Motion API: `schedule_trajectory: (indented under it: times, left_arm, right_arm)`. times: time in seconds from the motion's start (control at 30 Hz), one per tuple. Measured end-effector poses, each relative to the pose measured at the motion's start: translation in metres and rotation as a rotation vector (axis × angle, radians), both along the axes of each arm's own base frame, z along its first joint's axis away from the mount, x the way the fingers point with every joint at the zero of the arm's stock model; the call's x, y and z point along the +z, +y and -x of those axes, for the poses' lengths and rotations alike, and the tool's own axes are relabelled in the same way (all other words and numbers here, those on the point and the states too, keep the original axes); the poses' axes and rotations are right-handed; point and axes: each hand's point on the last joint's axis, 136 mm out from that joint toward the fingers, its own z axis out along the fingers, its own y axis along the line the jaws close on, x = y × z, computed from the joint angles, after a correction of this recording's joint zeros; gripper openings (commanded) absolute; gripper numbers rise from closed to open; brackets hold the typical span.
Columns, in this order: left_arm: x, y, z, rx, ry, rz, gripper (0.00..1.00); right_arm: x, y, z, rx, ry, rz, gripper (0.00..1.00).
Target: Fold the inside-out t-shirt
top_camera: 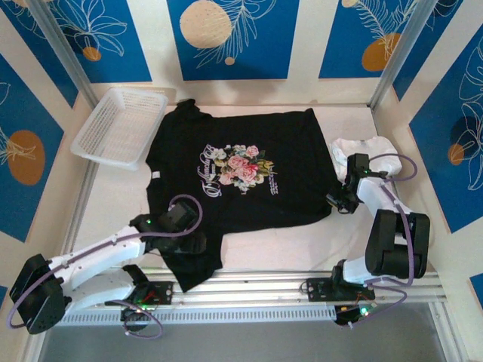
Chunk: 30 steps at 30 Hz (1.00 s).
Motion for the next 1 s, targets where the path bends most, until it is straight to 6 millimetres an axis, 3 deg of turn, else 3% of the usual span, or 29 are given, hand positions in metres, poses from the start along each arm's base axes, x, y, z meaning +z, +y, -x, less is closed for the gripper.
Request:
schedule_trajectory:
  times: [0.2,0.5,0.77,1.0]
  left_arm:
    - [-0.016,0.038,0.024,0.143,0.057,-0.087,0.70]
    - [-0.031,0.053,0.043,0.226,0.144,-0.139,0.68]
    - [-0.040,0.046,0.044,0.217,0.191,-0.161,0.49]
    - [-0.040,0.044,0.042,0.209,0.198,-0.176,0.23]
  right_arm:
    - [0.020,0.015,-0.008,0.054,-0.092,-0.024,0.03]
    - [0.034,0.025,-0.014,0.084,-0.162,-0.057,0.03]
    - [0.035,0.027,-0.016,0.089,-0.171,-0.067,0.03]
    - [0.035,0.028,-0.016,0.091,-0.173,-0.072,0.03]
